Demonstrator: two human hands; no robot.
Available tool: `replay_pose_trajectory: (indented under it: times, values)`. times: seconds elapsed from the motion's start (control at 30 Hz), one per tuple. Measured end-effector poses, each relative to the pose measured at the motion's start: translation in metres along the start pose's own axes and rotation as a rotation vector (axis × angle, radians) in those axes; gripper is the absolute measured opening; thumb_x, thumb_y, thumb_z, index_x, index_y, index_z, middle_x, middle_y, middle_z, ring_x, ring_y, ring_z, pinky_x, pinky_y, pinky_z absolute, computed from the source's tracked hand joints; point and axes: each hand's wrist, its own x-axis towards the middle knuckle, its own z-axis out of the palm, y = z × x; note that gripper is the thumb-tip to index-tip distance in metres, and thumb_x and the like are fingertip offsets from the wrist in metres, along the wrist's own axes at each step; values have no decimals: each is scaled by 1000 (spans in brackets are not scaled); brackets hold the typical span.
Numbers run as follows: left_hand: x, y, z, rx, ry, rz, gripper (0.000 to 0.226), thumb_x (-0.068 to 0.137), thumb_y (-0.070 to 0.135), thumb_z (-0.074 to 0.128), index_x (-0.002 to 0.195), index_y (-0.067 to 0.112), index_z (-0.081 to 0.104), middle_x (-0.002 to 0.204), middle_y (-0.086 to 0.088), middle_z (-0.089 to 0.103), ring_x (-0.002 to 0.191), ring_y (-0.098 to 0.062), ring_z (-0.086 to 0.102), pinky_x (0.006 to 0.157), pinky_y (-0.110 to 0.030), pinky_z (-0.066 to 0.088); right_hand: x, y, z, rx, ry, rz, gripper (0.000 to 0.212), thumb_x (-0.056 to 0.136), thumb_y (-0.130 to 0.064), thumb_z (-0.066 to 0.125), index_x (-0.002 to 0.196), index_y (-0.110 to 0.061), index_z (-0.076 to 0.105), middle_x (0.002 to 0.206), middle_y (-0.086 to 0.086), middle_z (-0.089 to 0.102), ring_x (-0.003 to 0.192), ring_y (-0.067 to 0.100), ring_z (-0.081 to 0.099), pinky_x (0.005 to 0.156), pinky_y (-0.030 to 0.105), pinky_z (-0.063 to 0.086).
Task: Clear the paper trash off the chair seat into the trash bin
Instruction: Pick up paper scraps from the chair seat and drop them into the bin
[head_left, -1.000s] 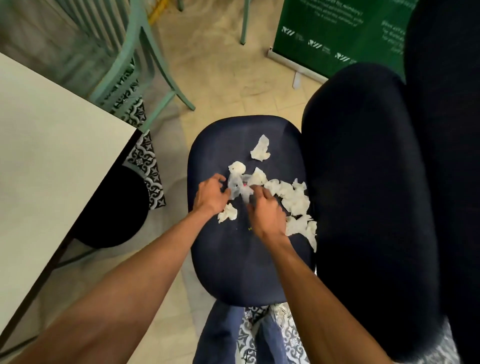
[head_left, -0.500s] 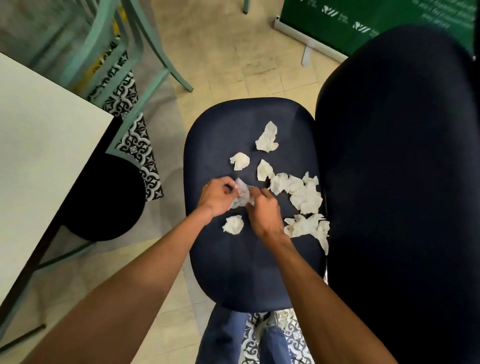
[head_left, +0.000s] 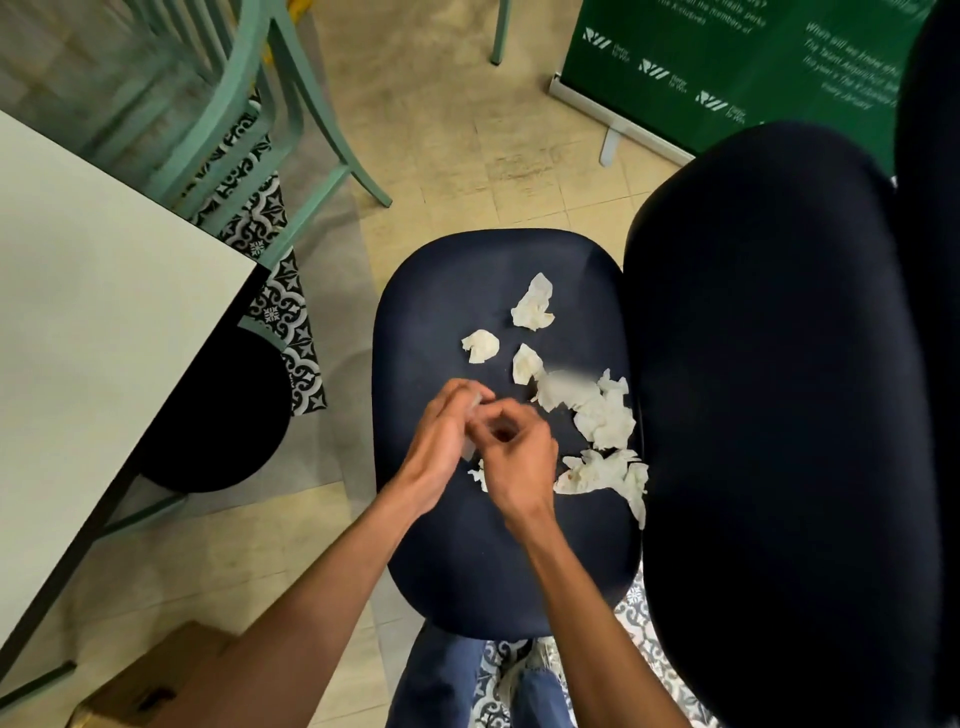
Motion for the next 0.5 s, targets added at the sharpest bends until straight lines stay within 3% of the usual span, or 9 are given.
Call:
replay_pose_trajectory:
  times: [0.07, 0.17, 0.23, 0.3, 0.4, 0.5]
  values:
    - [6, -3, -8, 139, 98, 18, 21, 100, 42, 55, 95, 24, 65, 87, 2, 72, 85, -20, 70, 70, -35, 50, 3, -7, 1, -85, -157, -31, 17, 96, -17, 72, 101, -30, 81, 97, -12, 78, 90, -2, 73, 84, 20, 57]
    - [16, -6, -28, 302, 240, 82, 20, 108, 27, 46, 99, 25, 64, 89, 4, 69, 79, -16, 68, 70, -33, 56, 17, -19, -3, -153, -350, -34, 27, 97, -11, 66, 108, -29, 82, 99, -17, 80, 94, -7, 72, 90, 15, 55]
    - [18, -5, -39, 364, 257, 103, 23, 110, 20, 40, 105, 21, 62, 89, -1, 67, 72, -12, 67, 67, -27, 56, 38, -23, -5, -243, -269, -83, 28, 95, -7, 65, 104, -26, 82, 98, -15, 80, 91, -5, 73, 90, 18, 56]
    - [18, -2, -47, 461, 261, 138, 23, 109, 15, 38, 108, 20, 60, 85, -3, 63, 63, -8, 62, 59, -21, 50, 67, -22, -5, -439, -88, -202, 27, 94, -7, 63, 109, -24, 78, 106, -6, 78, 92, 10, 73, 87, 29, 58]
    - [16, -1, -53, 589, 244, 200, 25, 106, 5, 39, 108, 20, 59, 78, -3, 57, 60, -12, 54, 53, -15, 43, 120, -21, -1, -766, 26, -273, 39, 95, -9, 60, 128, -29, 63, 153, 8, 46, 122, 33, 56, 88, 43, 54]
    - [13, -4, -58, 641, 225, 241, 24, 105, 6, 41, 103, 24, 57, 74, 1, 56, 60, -25, 57, 56, -41, 51, 169, -18, 0, -951, -50, -255, 50, 98, -12, 61, 141, -38, 53, 173, 9, 5, 144, 41, 33, 98, 52, 52]
